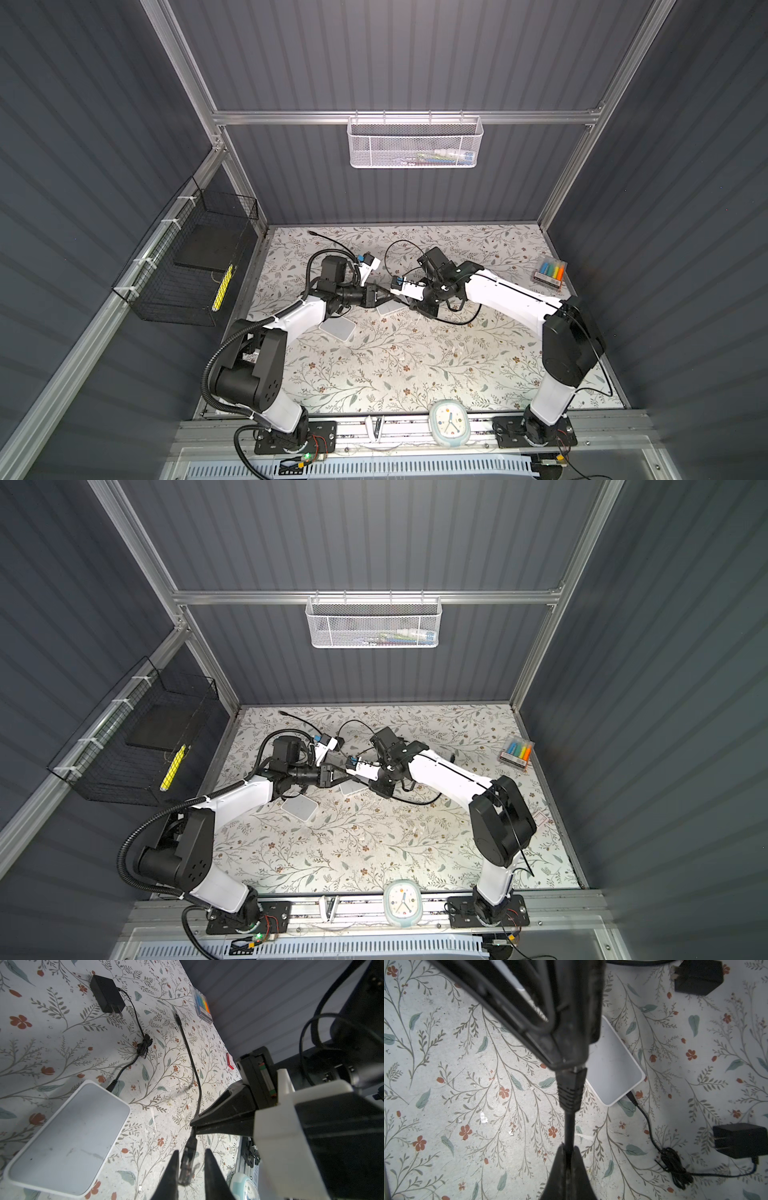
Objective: Insert the plug into the switch port
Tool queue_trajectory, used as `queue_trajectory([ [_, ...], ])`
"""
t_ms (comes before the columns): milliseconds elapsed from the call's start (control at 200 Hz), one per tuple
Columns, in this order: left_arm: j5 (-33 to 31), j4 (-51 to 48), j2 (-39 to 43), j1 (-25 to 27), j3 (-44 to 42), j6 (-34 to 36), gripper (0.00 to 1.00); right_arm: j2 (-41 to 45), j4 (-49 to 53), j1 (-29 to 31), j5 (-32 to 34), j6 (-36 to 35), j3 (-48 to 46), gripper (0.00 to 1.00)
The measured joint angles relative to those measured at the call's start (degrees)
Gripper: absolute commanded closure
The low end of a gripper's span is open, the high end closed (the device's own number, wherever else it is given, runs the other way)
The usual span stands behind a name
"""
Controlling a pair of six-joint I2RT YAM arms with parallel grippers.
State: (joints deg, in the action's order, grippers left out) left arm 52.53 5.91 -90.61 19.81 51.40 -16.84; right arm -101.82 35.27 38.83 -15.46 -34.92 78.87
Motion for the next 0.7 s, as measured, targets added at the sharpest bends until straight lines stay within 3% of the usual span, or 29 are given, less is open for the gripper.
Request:
queue_trajectory([
  [375, 0.02, -0.31, 0.0, 0.0, 0.0, 0.68, 1.0, -0.02, 0.07, 0.0, 0.0, 0.0, 0.0, 0.96],
  [700, 0.04, -0.31, 0.0, 0.02, 0.0, 0.74, 1.0, 0.0, -1.99, 0.02, 0.72, 0.46, -0.11, 0.68],
])
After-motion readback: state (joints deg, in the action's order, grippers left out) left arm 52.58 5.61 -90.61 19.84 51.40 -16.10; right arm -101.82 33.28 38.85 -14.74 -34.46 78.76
